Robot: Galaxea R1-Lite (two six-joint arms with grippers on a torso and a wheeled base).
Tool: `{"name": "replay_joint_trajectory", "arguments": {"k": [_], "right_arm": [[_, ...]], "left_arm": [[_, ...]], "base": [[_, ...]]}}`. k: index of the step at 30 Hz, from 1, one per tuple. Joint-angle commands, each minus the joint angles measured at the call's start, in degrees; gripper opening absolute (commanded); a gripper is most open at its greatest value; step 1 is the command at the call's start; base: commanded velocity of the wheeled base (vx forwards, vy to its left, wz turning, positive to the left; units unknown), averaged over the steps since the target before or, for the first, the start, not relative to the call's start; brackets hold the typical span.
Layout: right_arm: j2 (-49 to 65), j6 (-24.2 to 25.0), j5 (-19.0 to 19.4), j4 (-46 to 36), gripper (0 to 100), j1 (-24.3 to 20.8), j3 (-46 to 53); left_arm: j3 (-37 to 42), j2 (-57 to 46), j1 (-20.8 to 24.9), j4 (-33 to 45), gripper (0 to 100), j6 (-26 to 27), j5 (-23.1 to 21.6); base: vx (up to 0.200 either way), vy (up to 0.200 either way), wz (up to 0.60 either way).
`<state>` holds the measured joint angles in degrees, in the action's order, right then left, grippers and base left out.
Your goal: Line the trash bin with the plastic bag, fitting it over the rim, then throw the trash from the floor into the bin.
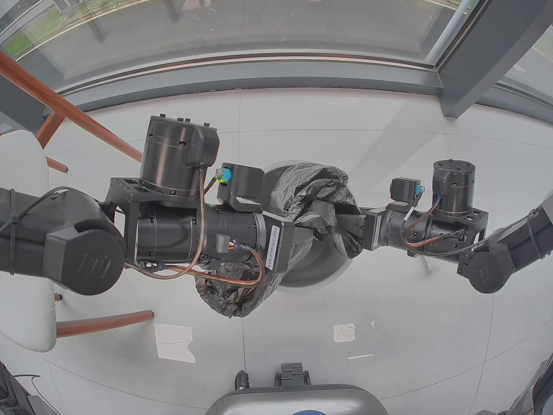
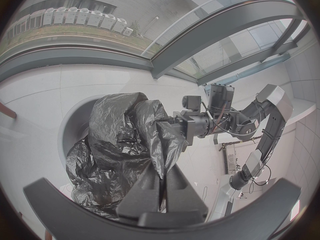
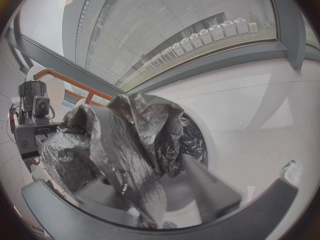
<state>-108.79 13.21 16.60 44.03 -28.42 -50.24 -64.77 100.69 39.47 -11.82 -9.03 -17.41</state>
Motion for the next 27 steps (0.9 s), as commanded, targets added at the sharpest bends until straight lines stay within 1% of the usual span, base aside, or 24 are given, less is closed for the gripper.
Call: {"name": "replay_joint_trajectory", "arguments": {"k": [1, 6, 10, 14, 19, 20, 23, 24, 25, 27], "right_arm": [[-2.1, 0.1, 0.0, 0.1, 0, 0.0, -0.7], [-1.3, 0.0, -0.1, 0.0, 0, 0.2, -0.7], [2.8, 0.0, 0.0, -0.8, 0, 0.3, -0.3], [6.0, 0.0, 0.1, -2.8, 0, 0.4, -0.4], [8.5, -0.3, 0.4, -4.0, 0, 1.8, -0.5], [8.9, -0.5, 0.5, -4.0, 0, 2.2, -0.2], [9.3, -0.9, 0.6, -4.0, 0, 2.8, 0.1], [9.5, -1.3, 0.7, -4.0, 0, 3.4, 0.1], [9.7, -1.9, 0.8, -4.0, 0, 3.8, 0.3], [9.7, -2.0, 1.4, -4.0, 0, 4.1, 0.2]], "left_arm": [[0.1, -0.4, 0.1, 0.0, 0, -0.1, 0.0], [0.2, -0.6, 0.1, 0.0, 0, -0.1, -0.1], [0.2, -0.6, 0.0, -0.1, 0, -0.2, 0.1], [-0.4, -0.2, 0.0, -0.2, 0, -0.3, 2.4], [-1.3, 0.0, 0.0, -0.2, 0, -0.5, 2.6], [-1.1, 0.0, 0.1, -0.1, 100, -0.5, 2.6], [-0.9, 0.0, 0.5, 0.0, 100, -0.5, 2.6], [-0.6, 0.0, 1.7, 0.0, 100, -0.7, 2.6], [0.5, -0.1, 3.5, 0.0, 100, -2.7, 2.6], [1.9, -0.1, 5.1, -0.1, 100, -4.7, 2.6]], "base": [[0.000, 0.000, 0.00], [0.000, 0.000, 0.00], [0.000, 0.000, 0.00], [0.000, 0.000, 0.00], [0.000, 0.000, 0.00], [0.000, 0.000, 0.00], [0.000, 0.000, 0.00], [0.000, 0.000, 0.00], [0.000, 0.000, 0.00], [0.000, 0.000, 0.00]]}}
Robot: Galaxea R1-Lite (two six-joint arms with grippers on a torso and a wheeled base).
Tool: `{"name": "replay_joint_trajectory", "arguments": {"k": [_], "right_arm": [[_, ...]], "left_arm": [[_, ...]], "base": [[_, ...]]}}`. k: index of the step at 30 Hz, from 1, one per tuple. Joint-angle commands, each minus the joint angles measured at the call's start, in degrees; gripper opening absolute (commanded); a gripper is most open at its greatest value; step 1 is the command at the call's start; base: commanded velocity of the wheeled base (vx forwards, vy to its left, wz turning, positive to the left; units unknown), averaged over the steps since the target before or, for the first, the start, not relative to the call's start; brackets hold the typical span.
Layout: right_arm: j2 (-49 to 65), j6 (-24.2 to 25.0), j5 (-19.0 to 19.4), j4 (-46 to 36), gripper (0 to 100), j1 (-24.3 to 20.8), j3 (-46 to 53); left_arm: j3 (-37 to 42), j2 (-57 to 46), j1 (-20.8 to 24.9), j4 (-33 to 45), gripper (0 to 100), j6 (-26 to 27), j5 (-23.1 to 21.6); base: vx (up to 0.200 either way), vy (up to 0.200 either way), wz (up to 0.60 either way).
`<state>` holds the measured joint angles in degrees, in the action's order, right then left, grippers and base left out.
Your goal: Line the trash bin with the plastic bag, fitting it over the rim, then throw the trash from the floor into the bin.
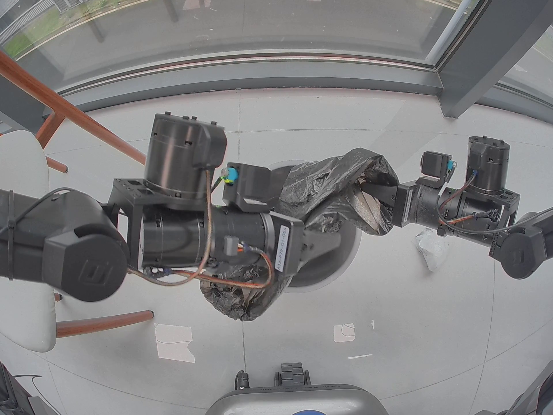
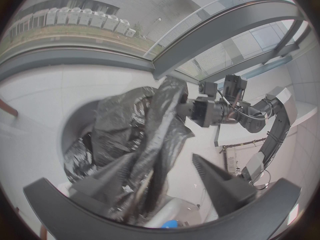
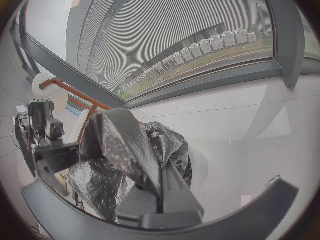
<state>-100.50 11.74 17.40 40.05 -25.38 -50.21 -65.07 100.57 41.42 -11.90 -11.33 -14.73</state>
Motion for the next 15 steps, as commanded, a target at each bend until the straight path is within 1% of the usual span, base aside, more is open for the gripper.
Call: {"name": "replay_joint_trajectory", "arguments": {"k": [1, 3, 6, 7, 8, 9, 11, 13, 15], "right_arm": [[1.4, -0.5, 0.6, 0.0, 0, 1.1, 0.2], [1.4, -0.5, 0.7, 0.0, 0, 1.1, 0.2], [1.4, -0.6, 0.7, -0.1, 0, 1.1, 0.3], [1.6, -0.8, 1.7, -0.1, 0, 1.2, 1.2], [1.7, -0.8, 1.8, -0.1, 0, 1.2, 1.3], [2.1, -1.8, 3.3, -0.1, 0, 1.5, 2.6], [2.1, -3.0, 4.1, 0.0, 0, 1.7, 3.9], [2.1, -4.5, 4.4, 0.0, 0, 2.0, 5.0], [2.0, -5.0, 4.4, 0.1, 0, 2.0, 5.2]], "left_arm": [[2.7, 0.1, 4.1, -0.1, 100, -3.3, 0.0], [3.4, 0.2, 5.4, -0.1, 100, -4.1, 0.0], [3.5, 0.2, 5.6, -0.1, 100, -4.5, 0.0], [3.7, 0.6, 5.6, -0.1, 100, -4.7, -0.1], [3.7, 0.6, 5.6, -0.1, 100, -4.7, -0.1], [3.7, 1.6, 5.3, -0.1, 100, -4.8, 0.0], [3.5, 2.2, 4.8, -0.2, 100, -4.7, 0.0], [3.5, 2.3, 4.0, -1.8, 100, -4.7, 0.1], [3.5, 3.1, 3.0, -4.1, 100, -4.5, 0.4]], "base": [[0.000, 0.000, 0.00], [0.000, 0.000, 0.00], [0.000, 0.000, 0.00], [0.000, 0.000, 0.00], [0.000, 0.000, 0.00], [0.000, 0.000, 0.00], [0.000, 0.000, 0.00], [0.000, 0.000, 0.00], [0.000, 0.000, 0.00]]}}
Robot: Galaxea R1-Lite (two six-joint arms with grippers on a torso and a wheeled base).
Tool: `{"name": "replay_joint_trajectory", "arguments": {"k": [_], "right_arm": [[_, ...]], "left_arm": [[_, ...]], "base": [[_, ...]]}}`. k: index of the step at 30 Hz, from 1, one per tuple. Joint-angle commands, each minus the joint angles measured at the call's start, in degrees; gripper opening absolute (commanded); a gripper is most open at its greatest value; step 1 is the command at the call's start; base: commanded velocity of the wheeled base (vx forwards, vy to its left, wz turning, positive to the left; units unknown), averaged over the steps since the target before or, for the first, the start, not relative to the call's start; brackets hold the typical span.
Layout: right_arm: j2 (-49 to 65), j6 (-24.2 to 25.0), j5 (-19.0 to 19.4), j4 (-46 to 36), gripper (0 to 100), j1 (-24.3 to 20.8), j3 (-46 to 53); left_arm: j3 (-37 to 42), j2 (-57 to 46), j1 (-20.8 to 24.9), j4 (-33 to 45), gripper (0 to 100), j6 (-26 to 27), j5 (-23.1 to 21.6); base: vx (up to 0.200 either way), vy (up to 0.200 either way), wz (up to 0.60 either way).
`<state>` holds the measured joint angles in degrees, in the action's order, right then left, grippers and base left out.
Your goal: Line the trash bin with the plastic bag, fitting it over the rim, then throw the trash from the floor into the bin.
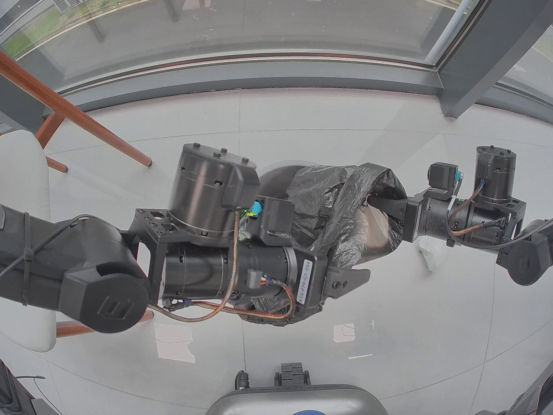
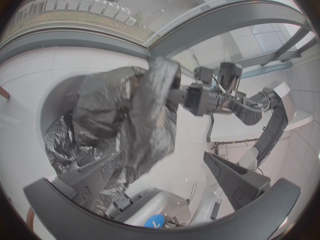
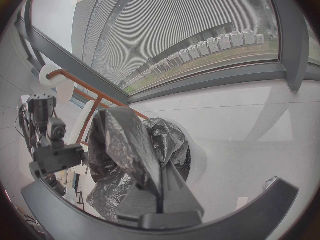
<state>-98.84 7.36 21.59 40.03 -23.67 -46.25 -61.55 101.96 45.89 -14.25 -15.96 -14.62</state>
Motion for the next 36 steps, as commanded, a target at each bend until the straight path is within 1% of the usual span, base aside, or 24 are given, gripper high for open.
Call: {"name": "replay_joint_trajectory", "arguments": {"k": [1, 5, 8, 13, 14, 16, 17, 24, 27, 36], "right_arm": [[0.3, -0.6, 0.2, 0.1, 0, 0.3, 1.2], [0.2, -0.6, 0.2, 0.1, 0, 0.3, 1.2], [0.1, -0.6, 0.2, 0.1, 0, 0.3, 1.1], [0.1, -0.6, 0.2, 0.1, 0, 0.3, 0.8], [0.1, -0.6, 0.2, 0.1, 0, 0.2, 0.8], [0.1, -0.6, 0.1, 0.1, 0, 0.2, 0.8], [0.1, -0.6, 0.1, 0.1, 0, 0.2, 0.8], [0.2, -0.6, 0.1, 0.2, 0, 0.3, 1.1], [0.3, -0.6, 0.2, 0.2, 0, 0.4, 1.2], [-0.7, -0.4, 0.3, 0.7, 0, 1.0, -0.3]], "left_arm": [[0.0, 2.4, -1.8, -3.2, 100, 0.2, 1.1], [0.5, 4.4, -1.9, -9.0, 100, 0.0, 5.1], [1.9, 4.6, -2.1, -11.1, 100, 0.2, 5.2], [3.2, 4.7, -2.2, -11.3, 100, 1.4, 5.3], [3.3, 5.4, -3.4, -11.3, 100, 3.3, 5.3], [3.0, 6.4, -4.8, -11.4, 100, 5.3, 5.2], [2.8, 6.5, -5.2, -11.4, 0, 5.8, 5.2], [3.0, 6.7, -7.7, -11.4, 0, 5.7, 5.3], [0.6, 6.6, -9.6, -11.4, 0, 5.4, 5.3], [-3.3, 5.7, -11.0, -11.4, 0, 4.7, 5.5]], "base": [[0.000, 0.000, 0.00], [0.000, 0.000, 0.00], [0.000, 0.000, 0.00], [0.000, 0.000, 0.00], [0.000, 0.000, 0.00], [0.000, 0.000, 0.00], [0.000, 0.000, 0.00], [0.000, 0.000, 0.00], [0.000, 0.000, 0.00], [0.000, 0.000, 0.00]]}}
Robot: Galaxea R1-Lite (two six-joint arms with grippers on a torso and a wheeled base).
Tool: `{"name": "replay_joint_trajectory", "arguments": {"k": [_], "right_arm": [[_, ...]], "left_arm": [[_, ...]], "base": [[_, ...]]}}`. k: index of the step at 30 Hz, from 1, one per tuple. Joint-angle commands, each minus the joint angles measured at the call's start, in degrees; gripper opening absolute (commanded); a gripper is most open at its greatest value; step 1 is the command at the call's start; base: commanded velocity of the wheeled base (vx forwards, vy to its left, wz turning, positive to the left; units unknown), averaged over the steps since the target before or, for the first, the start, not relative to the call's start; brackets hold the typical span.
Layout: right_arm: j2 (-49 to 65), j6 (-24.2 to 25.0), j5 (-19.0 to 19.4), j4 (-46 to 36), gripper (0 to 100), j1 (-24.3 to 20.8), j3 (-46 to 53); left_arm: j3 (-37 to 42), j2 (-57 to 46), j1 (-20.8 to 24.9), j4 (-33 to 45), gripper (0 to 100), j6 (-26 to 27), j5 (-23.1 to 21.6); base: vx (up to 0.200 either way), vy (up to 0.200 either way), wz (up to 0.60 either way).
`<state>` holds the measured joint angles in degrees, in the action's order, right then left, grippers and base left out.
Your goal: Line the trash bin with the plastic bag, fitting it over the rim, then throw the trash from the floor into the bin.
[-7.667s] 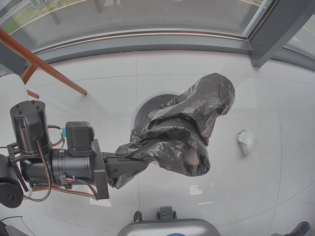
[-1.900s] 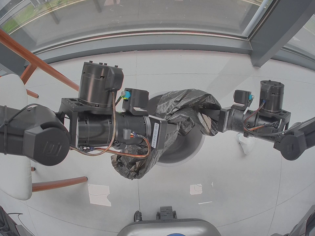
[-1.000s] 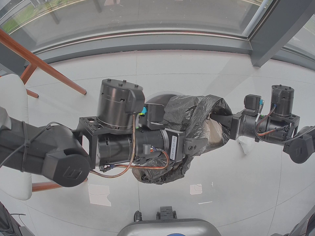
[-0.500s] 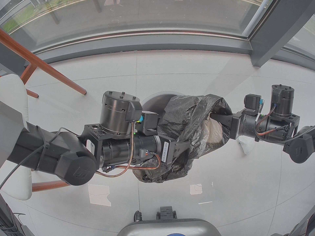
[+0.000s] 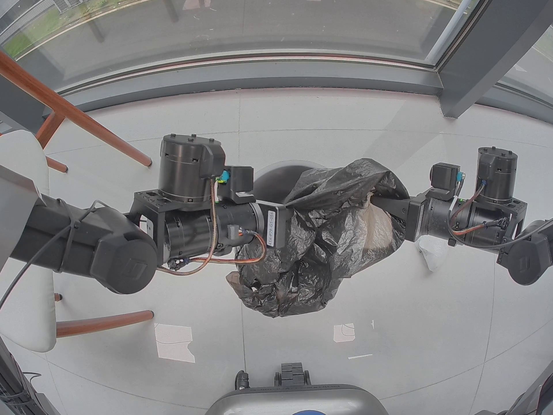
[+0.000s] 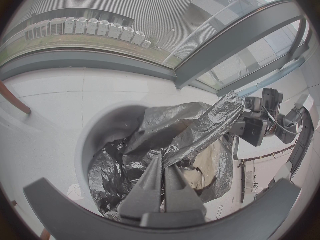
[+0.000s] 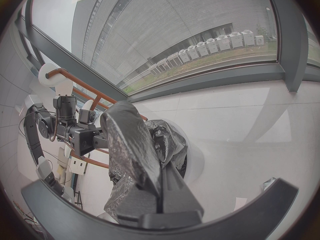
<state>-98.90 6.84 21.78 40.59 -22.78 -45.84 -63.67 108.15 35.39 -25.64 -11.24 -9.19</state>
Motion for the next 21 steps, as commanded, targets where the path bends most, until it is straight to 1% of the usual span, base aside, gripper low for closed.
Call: {"name": "replay_joint_trajectory", "arguments": {"k": [1, 3, 8, 11, 17, 21], "right_arm": [[-1.6, 0.2, 0.6, 0.3, 0, 0.2, -1.0], [-3.1, 0.1, 1.6, 0.5, 0, 0.9, -1.8], [-6.7, -0.1, 3.9, 0.4, 0, 2.0, -5.5], [-9.6, -0.2, 5.7, 0.2, 0, 2.6, -9.2], [-13.2, -0.2, 6.5, -0.4, 0, 2.6, -15.0], [-15.8, -0.2, 7.1, -0.4, 0, 2.8, -18.6]], "left_arm": [[-1.3, -0.5, -1.2, 0.0, 0, 0.0, 0.1], [-1.5, -0.5, -2.3, -0.1, 0, 0.0, 0.0], [-4.7, -0.2, -2.9, -0.1, 0, -0.4, 0.1], [-7.1, 0.0, -3.5, -0.1, 0, -1.5, 0.1], [-8.0, 0.0, -3.7, -0.1, 0, -2.6, 0.4], [-9.3, 0.3, -4.4, -0.1, 0, -2.8, 1.5]], "base": [[0.000, 0.000, 0.00], [0.000, 0.000, 0.00], [0.000, 0.000, 0.00], [0.000, 0.000, 0.00], [0.000, 0.000, 0.00], [0.000, 0.000, 0.00]]}}
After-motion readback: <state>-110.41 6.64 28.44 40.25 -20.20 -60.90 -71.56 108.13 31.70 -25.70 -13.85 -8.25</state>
